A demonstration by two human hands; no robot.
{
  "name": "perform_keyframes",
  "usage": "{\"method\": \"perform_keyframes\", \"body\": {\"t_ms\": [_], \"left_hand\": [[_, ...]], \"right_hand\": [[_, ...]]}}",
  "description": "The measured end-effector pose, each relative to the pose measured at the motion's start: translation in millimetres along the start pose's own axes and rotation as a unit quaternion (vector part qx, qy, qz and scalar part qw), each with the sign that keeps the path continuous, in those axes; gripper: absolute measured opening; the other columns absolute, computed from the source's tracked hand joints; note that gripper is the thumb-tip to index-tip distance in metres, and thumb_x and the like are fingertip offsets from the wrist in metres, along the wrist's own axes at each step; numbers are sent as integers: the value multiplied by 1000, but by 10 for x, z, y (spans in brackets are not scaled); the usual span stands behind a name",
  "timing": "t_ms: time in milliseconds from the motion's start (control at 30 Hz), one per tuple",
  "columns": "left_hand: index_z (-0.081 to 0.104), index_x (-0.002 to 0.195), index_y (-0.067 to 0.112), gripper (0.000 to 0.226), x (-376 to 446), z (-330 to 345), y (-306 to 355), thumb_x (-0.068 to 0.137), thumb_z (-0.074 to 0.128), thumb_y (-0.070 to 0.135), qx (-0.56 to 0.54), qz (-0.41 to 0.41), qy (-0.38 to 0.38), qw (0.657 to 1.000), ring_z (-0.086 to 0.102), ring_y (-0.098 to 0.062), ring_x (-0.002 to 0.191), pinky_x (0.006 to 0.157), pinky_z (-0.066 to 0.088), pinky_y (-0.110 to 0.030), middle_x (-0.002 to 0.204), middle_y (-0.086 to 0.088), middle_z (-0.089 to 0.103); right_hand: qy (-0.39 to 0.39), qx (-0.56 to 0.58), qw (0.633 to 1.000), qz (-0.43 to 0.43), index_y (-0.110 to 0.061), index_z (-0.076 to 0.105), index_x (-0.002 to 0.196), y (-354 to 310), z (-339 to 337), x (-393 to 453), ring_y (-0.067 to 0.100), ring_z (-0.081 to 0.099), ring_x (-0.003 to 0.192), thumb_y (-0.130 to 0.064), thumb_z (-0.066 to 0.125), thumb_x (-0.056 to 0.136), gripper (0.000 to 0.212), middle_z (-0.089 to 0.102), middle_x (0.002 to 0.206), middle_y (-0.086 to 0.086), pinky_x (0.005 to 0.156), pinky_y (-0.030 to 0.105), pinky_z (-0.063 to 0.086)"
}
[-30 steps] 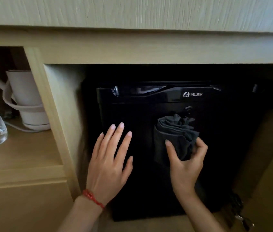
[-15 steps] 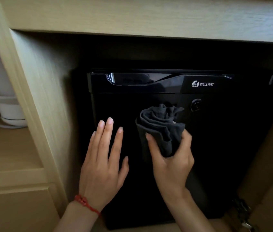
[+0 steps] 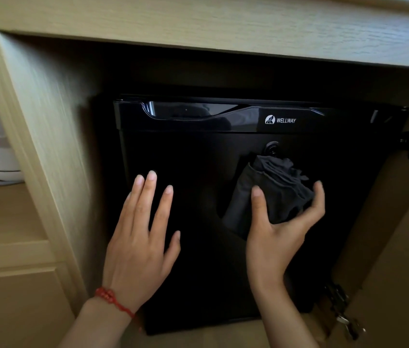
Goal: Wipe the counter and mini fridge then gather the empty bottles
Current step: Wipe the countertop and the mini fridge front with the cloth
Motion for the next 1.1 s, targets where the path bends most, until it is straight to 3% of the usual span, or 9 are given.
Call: {"method": "perform_keyframes", "body": {"t_ms": [100, 200, 300, 433, 533, 733, 867, 1000, 1100], "left_hand": [[34, 137, -1, 55, 1, -31, -1, 90, 43, 26, -5, -2, -4, 1000, 18, -36, 139, 106, 32, -49, 147, -26, 24], [33, 138, 0, 55, -1, -34, 4, 90, 43, 27, -1, 3, -14, 1000, 18, -36, 139, 105, 33, -49, 147, -27, 24], [35, 138, 1, 54, 2, -41, 12, 90, 42, 27, 0, 7, -17, 1000, 18, -37, 139, 106, 31, -48, 147, -27, 24], [36, 137, 2, 53, 10, -58, 19, 90, 41, 27, -3, 10, -17, 1000, 19, -37, 139, 105, 31, -48, 146, -28, 25], [36, 136, 2, 53, 13, -58, 11, 90, 41, 27, -7, 6, -19, 1000, 19, -37, 139, 105, 31, -48, 146, -28, 25], [37, 136, 2, 53, -1, -46, 25, 90, 41, 28, -8, 3, -25, 1000, 17, -37, 139, 107, 28, -47, 147, -27, 24], [40, 135, 2, 52, -4, -27, 22, 90, 40, 28, -12, -3, -24, 1000, 17, -37, 139, 108, 27, -45, 147, -26, 24], [42, 133, 2, 52, -1, 12, 53, 89, 41, 29, -13, -11, -20, 1000, 15, -37, 140, 109, 27, -45, 146, -27, 24], [43, 132, 1, 52, -8, 20, 77, 88, 41, 28, -19, -14, -13, 1000, 15, -39, 139, 106, 30, -49, 145, -29, 26]], "right_hand": [[-10, -38, 999, -35, -24, 10, 144, -79, 5, 34, -29, 12, 123, -19, 70, 78, 89, 13, 134, -34, 102, -1, 16], [-22, -51, 997, -57, -37, 16, 140, -146, -7, 74, -13, 22, 132, -21, 66, 81, 79, 24, 140, -27, 107, 8, 22], [-1, -75, 994, -74, -31, 31, 135, -188, -79, 179, -2, 36, 129, -22, 63, 85, 61, 39, 135, -16, 105, 12, 30], [56, -87, 994, -44, -17, 49, 124, -100, -288, 434, -18, 45, 101, -24, 62, 86, 40, 48, 115, -5, 87, -1, 31], [70, -118, 990, -41, -7, 51, 121, -43, -328, 385, -22, 40, 90, -17, 60, 87, 37, 45, 109, -1, 81, -7, 26], [51, -97, 994, -22, -8, 48, 123, 44, -163, 127, -23, 38, 97, -20, 70, 79, 51, 41, 111, -5, 86, -6, 25], [38, -83, 994, -65, -7, 49, 121, -39, -51, 146, -25, 38, 104, -17, 70, 79, 48, 43, 107, -13, 89, -2, 28], [13, -127, 983, -129, -1, 51, 119, -98, -34, 183, -24, 38, 102, -18, 70, 79, 47, 45, 108, 1, 90, -2, 29], [4, -168, 974, -154, 2, 53, 116, -68, -188, 337, -9, 42, 100, -21, 67, 79, 45, 46, 105, 5, 89, -2, 29]]}}
Point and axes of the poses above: each hand's wrist, its own x-axis towards the middle knuckle, its own z-axis out of the palm, y = z × x, the point moved 8 cm from there along x, towards the middle knuckle
